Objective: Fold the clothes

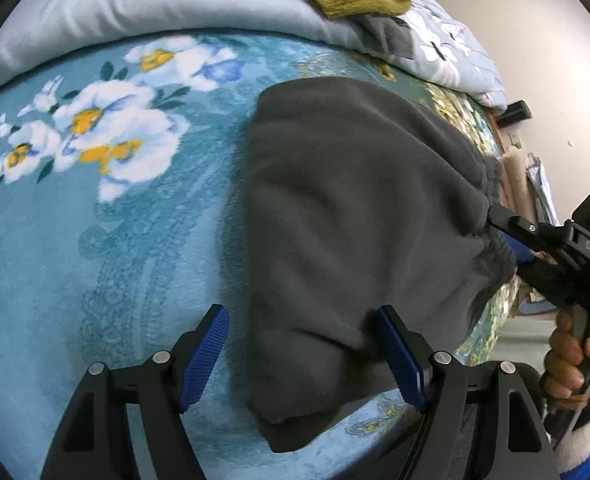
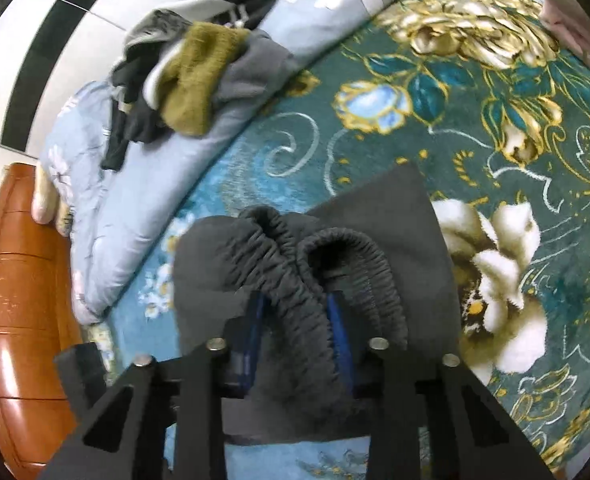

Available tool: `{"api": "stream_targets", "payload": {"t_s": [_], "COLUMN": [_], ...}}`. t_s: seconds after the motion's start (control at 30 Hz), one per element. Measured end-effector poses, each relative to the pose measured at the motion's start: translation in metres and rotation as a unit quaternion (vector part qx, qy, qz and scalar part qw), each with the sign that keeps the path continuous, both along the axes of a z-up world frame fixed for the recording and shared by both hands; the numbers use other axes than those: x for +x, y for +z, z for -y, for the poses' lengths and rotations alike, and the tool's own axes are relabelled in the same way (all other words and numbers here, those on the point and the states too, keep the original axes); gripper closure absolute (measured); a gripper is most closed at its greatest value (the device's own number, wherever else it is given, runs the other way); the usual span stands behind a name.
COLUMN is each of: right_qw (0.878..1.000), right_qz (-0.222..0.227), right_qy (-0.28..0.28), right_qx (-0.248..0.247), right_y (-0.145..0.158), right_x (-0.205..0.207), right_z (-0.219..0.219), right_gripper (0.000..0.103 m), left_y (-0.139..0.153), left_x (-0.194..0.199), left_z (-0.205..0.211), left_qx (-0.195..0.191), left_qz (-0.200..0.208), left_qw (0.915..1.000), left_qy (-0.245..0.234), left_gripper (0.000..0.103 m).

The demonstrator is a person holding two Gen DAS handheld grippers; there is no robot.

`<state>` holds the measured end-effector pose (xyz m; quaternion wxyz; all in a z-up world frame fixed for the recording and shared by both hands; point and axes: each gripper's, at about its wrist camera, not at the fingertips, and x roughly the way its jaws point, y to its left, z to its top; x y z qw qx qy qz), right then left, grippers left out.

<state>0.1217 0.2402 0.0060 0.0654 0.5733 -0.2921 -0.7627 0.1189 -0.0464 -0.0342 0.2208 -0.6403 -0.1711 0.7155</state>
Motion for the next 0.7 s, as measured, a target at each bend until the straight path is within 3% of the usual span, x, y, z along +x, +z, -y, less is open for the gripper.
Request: {"api": "stream_targets", "payload": {"t_s": [0.13,0.27,0.43,0.47,0.53,0.57,0.7], "right_qw": [0.999,1.000,1.000,1.000,0.999,0.999,0.999], "right_qz": [-0.022,-0.006,0.012,0.016,0.024,0.028,0.015], "right_qy": [-0.005,0.014,0.021,0.023,0.025,0.026,0.046], "right_qx": [-0.037,-0.002,0.012,0.015,0.020,0.023,-0.017], "right_y": [0.019,0.018,0.005,0.002,-0.003,-0.005,-0.009], "right_x": [0.006,0.006,0.008,0.008,0.007,0.007,-0.001], "right_z": [-0.016,-0.019,-0.023,-0.025,-0.028,-0.029,-0.027], "right_gripper": [0.094,0.094,0.092,0.089,0.056,0.050,0.048], "left_y": [0.013,0.021,0.023,0.023,0.023,0.024,0.019], "left_x": [0.005,0.011,0.010,0.008,0.003,0.000,-0.004], "left_z": [-0.015,-0.039,-0.037,-0.030,-0.016,-0.008,0.009], "left_qx": [0.027,0.008,0.004,0.011,0.026,0.032,0.037], "left_qz": [-0.019,-0.046,-0.045,-0.040,-0.030,-0.028,-0.016], "left_qw": [0.9990,0.9967,0.9964,0.9972,0.9982,0.9985,0.9992], "left_qy": [-0.028,-0.066,-0.072,-0.063,-0.045,-0.033,-0.003], "left_gripper": [0.024,0.025,0.025,0.025,0.025,0.025,0.024]}}
